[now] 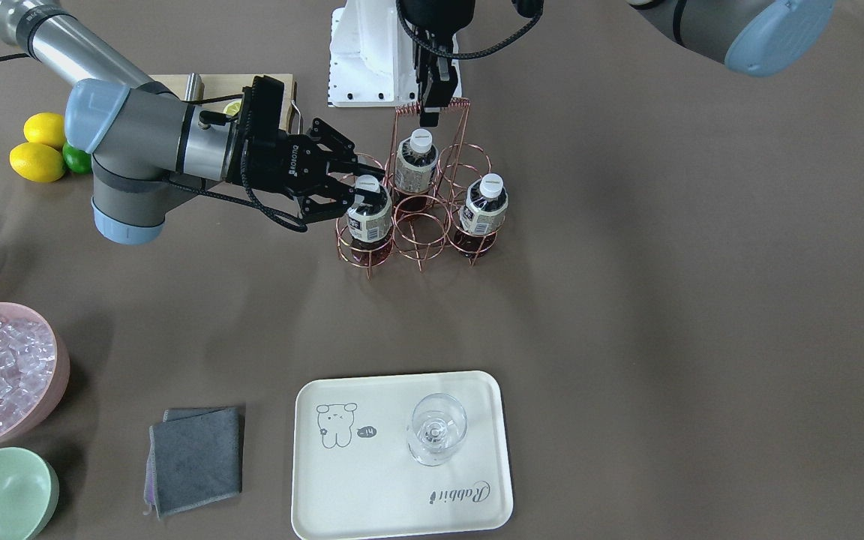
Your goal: Take tea from basket to plate
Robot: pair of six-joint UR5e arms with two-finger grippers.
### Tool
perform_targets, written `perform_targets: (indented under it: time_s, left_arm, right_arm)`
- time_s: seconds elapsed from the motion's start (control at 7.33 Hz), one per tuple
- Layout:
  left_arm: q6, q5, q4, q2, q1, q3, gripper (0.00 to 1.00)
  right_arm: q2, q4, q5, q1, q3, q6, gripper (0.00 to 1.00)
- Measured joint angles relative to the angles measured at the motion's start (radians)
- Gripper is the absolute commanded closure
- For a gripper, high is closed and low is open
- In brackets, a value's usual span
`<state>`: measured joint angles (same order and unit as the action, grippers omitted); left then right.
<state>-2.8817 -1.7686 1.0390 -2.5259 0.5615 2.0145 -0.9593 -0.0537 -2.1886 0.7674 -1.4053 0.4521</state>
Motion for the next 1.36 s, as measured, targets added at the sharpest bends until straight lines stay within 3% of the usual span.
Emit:
perform_targets:
  time_s: [0.41, 0.68, 0.95, 1.36]
  left_arm:
    - [0.001, -0.001, -0.003, 0.001, 0.004, 0.004, 1.00]
    - [0.001, -0.003, -0.011, -0.001, 0.009, 0.010, 1.00]
    - [0.014, -0.037, -0.033, 0.002, 0.065, 0.025, 1.00]
    - [0.114, -0.174, -0.058, 0.059, 0.215, 0.082, 1.00]
  right_arm:
    - [0.022, 0.068, -0.001, 0.115, -0.092, 0.134, 1.00]
    - [0.047, 0.105, 0.005, 0.173, -0.101, 0.177, 1.00]
    - [0.053, 0.112, 0.044, 0.222, -0.038, 0.176, 1.00]
    - [0.066, 0.113, 0.206, 0.243, 0.107, 0.059, 1.00]
